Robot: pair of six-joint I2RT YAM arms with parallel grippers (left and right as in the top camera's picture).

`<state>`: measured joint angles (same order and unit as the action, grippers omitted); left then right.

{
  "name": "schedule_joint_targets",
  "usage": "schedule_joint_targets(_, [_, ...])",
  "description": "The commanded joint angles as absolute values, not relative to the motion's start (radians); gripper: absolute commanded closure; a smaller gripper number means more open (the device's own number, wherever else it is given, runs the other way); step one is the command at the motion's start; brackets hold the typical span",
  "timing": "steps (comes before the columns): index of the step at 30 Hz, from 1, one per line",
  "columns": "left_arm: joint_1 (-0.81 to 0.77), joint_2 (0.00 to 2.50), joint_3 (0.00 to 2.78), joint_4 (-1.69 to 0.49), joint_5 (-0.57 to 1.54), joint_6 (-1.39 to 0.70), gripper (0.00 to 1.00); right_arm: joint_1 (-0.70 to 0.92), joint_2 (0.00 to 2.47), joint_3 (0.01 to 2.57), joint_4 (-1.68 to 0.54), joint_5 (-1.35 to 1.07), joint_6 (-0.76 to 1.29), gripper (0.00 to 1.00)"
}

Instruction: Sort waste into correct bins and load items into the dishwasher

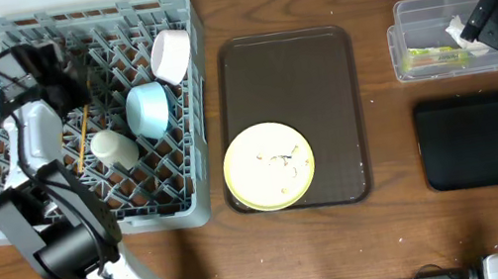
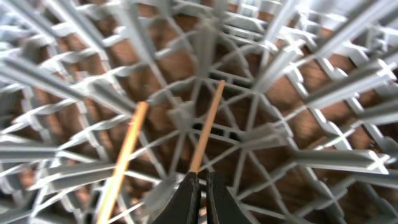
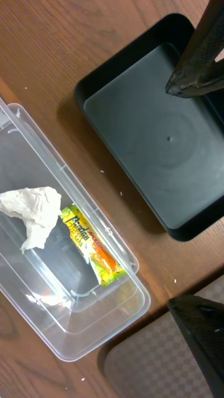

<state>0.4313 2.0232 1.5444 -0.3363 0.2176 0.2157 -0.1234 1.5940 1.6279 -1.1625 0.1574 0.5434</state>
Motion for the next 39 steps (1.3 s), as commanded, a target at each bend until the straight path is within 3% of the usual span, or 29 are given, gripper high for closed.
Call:
schedule_joint_targets(1, [0.437,1.923,1.552,-0.332,0.186,0.166,0.92,-0.135,1.585,1.634,-1.163,0.168,0.534,0.01])
schedule_joint_targets(4, [0.437,1.841,1.552,-0.331,0.195,0.108,0.87,-0.135,1.585,1.634,-1.163,0.168,0.534,0.01])
schedule_joint_targets(7, [0.437,1.752,1.552,-0.343,0.198,0.014,0.63,-0.135,1.585,1.634,-1.163,0.168,0.534,0.01])
schedule_joint_targets(8, [0.437,1.718,1.552,-0.355,0.198,-0.019,0.50,-0.135,1.585,1.634,-1.163,0.168,0.534,0.01])
schedule_joint_targets(12, [0.437,1.546,1.552,-0.535,0.267,-0.165,0.37,-0.135,1.585,1.634,-1.163,0.168,0.534,0.01])
schedule_joint_targets(14, [0.437,1.475,1.552,-0.660,0.316,-0.194,0.27,-0.135,1.585,1.634,-1.163,0.168,0.534,0.01])
schedule_joint_targets(18, [0.437,1.353,1.552,-0.893,0.351,-0.196,0.16,-0.135,1.585,1.634,-1.163,0.168,0.534,0.01])
schedule_joint_targets(29, [0.435,1.249,1.552,-1.307,0.355,-0.197,0.09,-0.135,1.585,1.634,-1.163,0.168,0.534,0.01])
schedule_joint_targets(39, [0.435,1.250,1.552,-1.363,0.355,-0.197,0.08,-0.135,1.585,1.634,-1.104,0.085,0.622,0.01])
